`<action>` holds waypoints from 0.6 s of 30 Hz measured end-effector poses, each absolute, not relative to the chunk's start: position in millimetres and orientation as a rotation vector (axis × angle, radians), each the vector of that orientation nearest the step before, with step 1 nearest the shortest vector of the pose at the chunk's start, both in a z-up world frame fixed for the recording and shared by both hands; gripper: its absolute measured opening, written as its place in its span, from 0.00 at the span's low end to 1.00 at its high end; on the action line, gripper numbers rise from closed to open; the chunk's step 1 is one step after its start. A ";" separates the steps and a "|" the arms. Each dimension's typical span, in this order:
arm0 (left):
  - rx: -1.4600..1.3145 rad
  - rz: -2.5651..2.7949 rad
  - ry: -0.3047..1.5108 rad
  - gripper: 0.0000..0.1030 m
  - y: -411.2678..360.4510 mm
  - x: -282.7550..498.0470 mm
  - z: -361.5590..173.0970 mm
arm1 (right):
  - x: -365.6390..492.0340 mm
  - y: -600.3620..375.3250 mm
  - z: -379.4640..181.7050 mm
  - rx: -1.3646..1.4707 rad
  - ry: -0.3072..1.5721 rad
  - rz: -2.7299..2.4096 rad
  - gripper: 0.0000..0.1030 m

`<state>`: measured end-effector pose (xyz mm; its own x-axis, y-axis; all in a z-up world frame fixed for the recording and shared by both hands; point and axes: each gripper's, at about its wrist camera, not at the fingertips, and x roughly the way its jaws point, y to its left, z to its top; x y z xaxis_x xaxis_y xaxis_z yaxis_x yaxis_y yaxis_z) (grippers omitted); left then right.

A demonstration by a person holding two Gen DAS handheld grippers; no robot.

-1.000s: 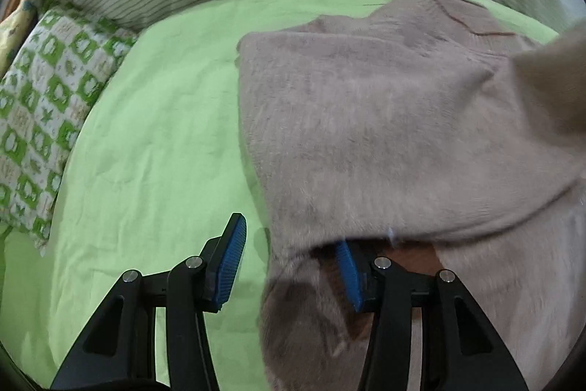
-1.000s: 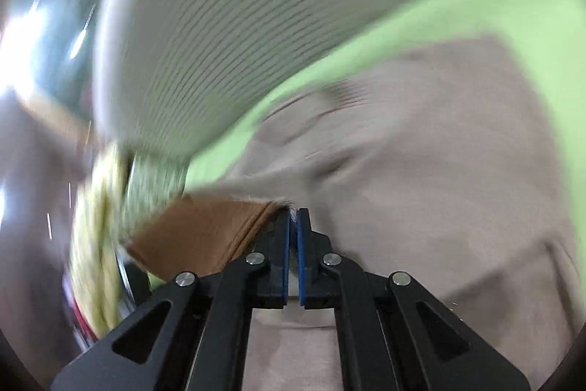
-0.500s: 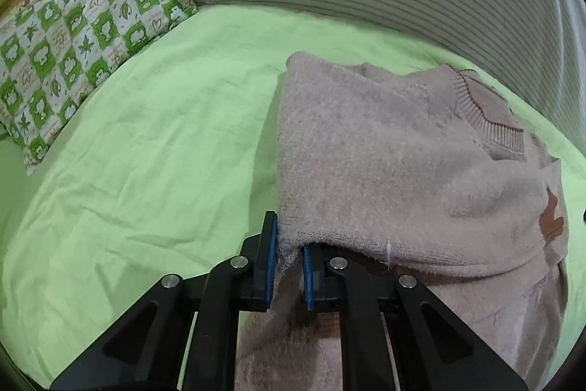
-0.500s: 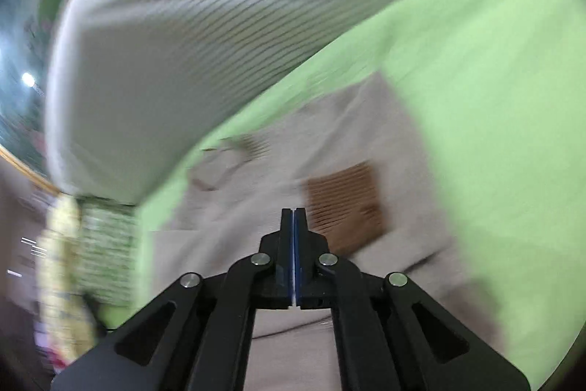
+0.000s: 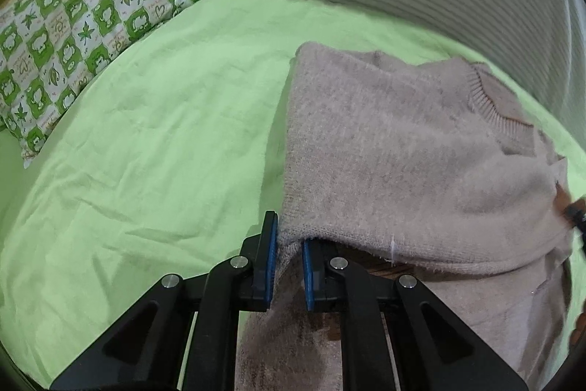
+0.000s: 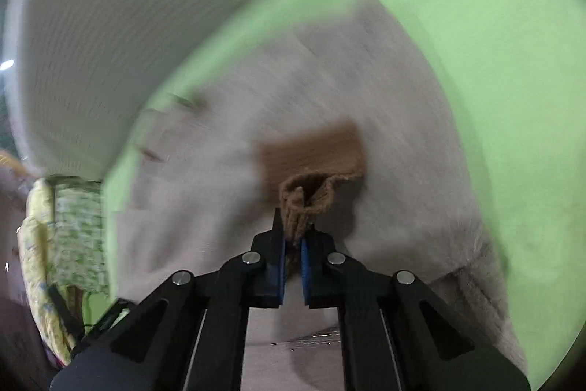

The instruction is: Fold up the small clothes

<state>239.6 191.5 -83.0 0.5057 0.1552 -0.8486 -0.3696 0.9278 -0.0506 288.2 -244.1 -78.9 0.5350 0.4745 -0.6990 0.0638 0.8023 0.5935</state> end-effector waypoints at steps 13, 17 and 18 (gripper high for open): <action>-0.259 0.310 0.997 0.11 187.0 228.1 -87.7 | 248.5 -263.4 -82.2 0.594 1.012 0.273 0.07; -0.244 0.303 0.982 0.11 183.7 226.2 -80.8 | 245.8 -261.1 -61.0 0.549 0.937 0.267 0.07; -0.241 0.303 0.984 0.11 183.9 227.6 -81.8 | 245.1 -261.1 -53.2 0.518 0.908 0.262 0.07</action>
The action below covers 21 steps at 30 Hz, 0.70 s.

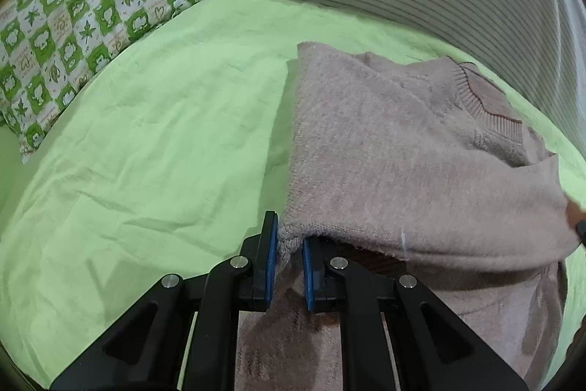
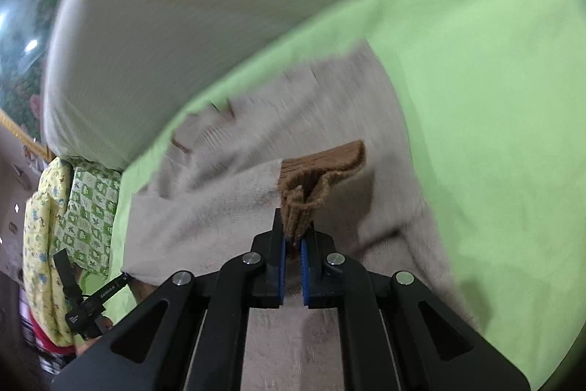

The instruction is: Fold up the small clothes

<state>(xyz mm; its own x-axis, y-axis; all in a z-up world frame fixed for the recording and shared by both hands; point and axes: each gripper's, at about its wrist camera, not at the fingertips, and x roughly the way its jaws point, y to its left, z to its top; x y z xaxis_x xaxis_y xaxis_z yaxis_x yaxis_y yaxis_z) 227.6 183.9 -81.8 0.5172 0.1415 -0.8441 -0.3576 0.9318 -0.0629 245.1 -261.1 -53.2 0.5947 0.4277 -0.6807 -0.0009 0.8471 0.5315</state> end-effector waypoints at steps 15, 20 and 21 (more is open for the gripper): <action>-0.227 0.325 1.065 0.16 199.1 215.5 -101.7 | 255.0 -251.1 -94.7 0.368 1.101 0.203 0.12; -0.286 0.303 1.073 0.16 205.0 193.9 -94.5 | 237.1 -262.6 -78.3 0.418 1.059 0.165 0.38; -0.296 0.298 1.075 0.16 206.0 188.6 -93.4 | 231.0 -265.0 -74.0 0.423 1.047 0.163 0.38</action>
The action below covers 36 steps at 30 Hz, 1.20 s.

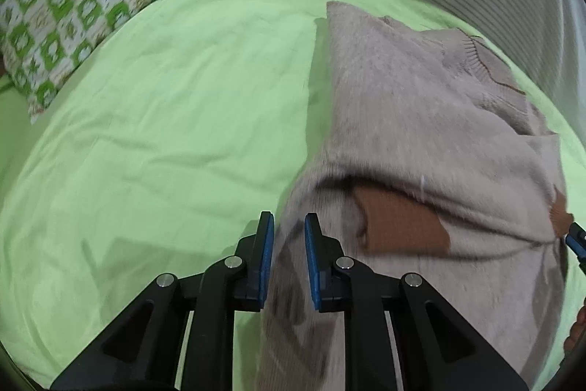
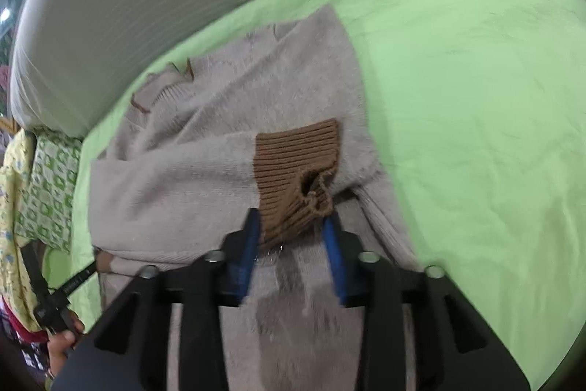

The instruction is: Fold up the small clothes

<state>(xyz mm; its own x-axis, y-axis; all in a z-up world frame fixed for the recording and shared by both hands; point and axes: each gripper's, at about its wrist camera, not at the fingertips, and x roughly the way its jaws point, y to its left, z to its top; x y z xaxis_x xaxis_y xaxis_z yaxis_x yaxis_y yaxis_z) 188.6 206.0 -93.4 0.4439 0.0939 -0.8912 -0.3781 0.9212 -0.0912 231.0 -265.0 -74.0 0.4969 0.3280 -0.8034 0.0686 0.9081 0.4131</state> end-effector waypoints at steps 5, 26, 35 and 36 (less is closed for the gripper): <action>-0.331 0.261 1.087 0.18 202.8 151.4 -88.0 | 202.0 -275.3 -62.8 0.442 1.048 0.167 0.40; -0.502 0.084 1.198 0.41 165.1 -16.1 -103.9 | 51.7 -300.9 -62.4 0.411 1.088 0.132 0.41; -0.544 -0.016 1.244 0.47 148.6 -52.3 -117.6 | -1.0 -315.4 -74.3 0.443 1.122 0.094 0.41; -0.553 -0.031 1.249 0.47 146.9 -55.3 -118.6 | -6.5 -315.6 -76.9 0.452 1.130 0.097 0.41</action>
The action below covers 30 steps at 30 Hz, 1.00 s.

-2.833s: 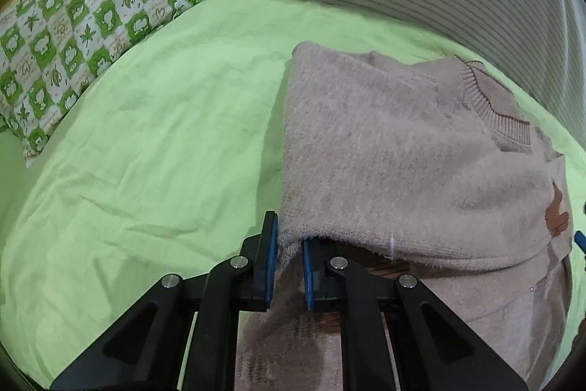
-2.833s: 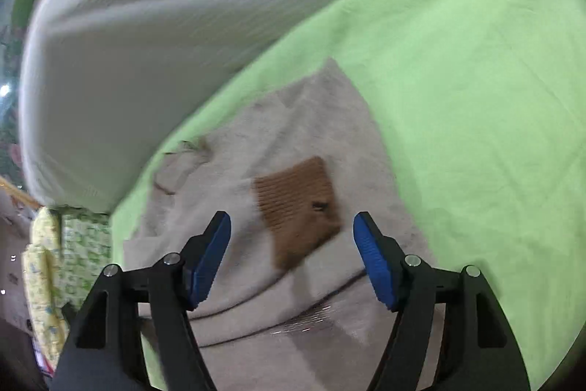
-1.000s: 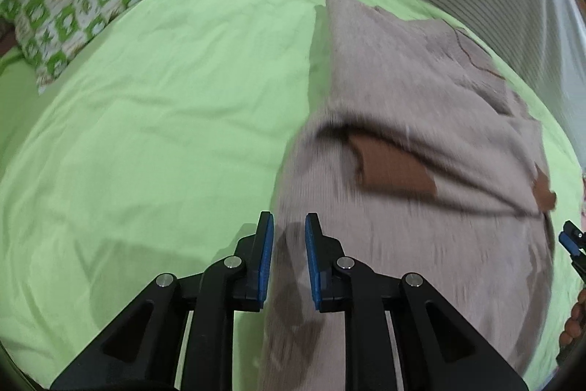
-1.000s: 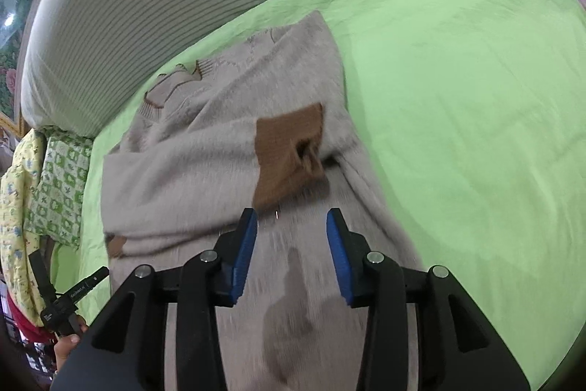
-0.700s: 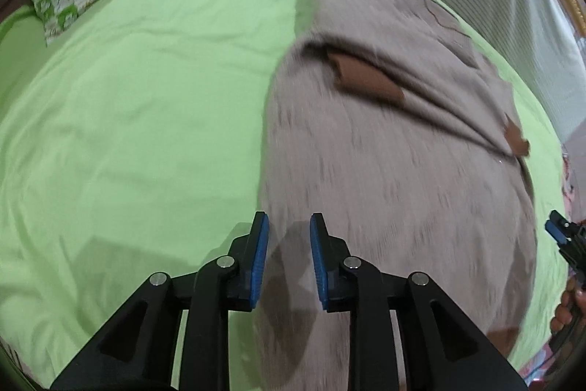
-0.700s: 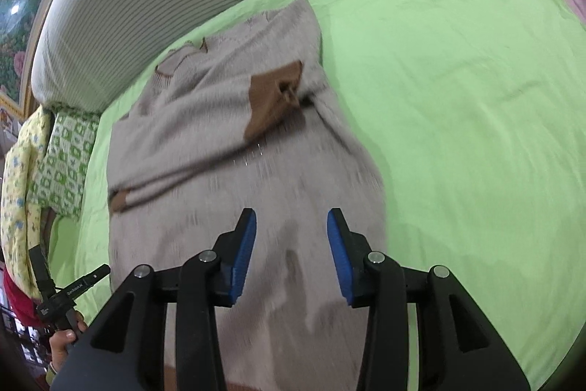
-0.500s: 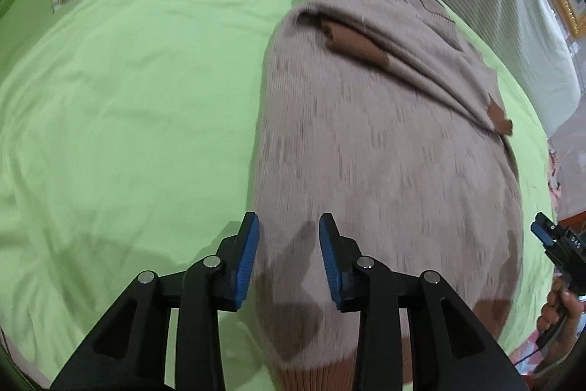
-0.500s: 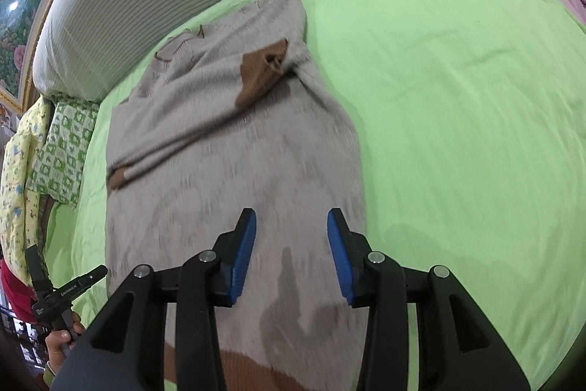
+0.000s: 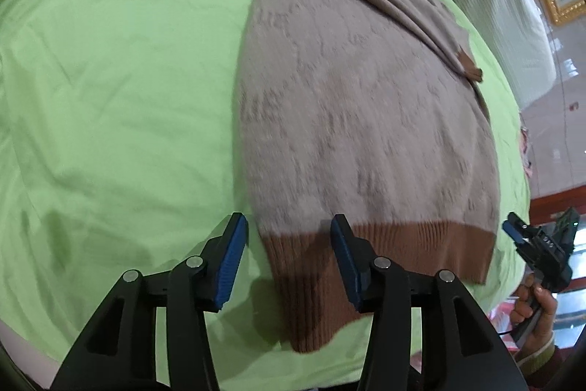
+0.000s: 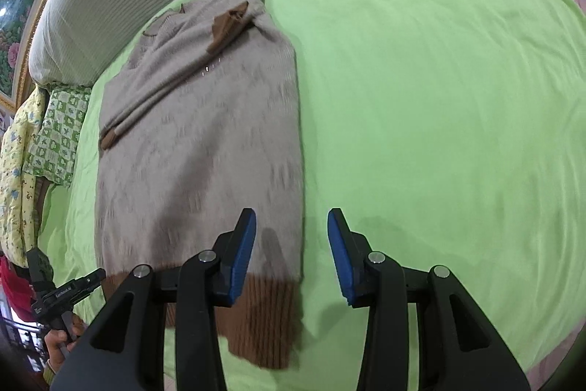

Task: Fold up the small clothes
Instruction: 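Move both tools to the brown ribbed hem and grasp it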

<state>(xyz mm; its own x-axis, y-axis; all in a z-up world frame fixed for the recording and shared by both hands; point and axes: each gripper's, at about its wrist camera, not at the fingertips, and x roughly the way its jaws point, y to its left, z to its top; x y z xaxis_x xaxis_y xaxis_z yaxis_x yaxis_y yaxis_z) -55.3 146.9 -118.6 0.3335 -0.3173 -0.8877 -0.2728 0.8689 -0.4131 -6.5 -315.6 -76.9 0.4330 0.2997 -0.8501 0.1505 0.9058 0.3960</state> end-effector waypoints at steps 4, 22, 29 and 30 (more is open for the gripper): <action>-0.587 -0.067 1.271 0.51 141.0 -60.6 -122.9 | -20.3 -310.2 -82.8 0.468 1.150 0.111 0.41; -0.650 -0.101 1.290 0.11 121.6 -44.5 -128.5 | -22.5 -281.8 -108.0 0.528 1.209 0.227 0.12; -0.618 -0.189 1.173 0.09 130.8 -69.0 -93.3 | -43.4 -303.3 -88.9 0.570 1.153 0.280 0.10; -0.627 -0.198 1.167 0.09 133.1 -71.5 -91.0 | -45.5 -307.5 -88.1 0.571 1.162 0.277 0.10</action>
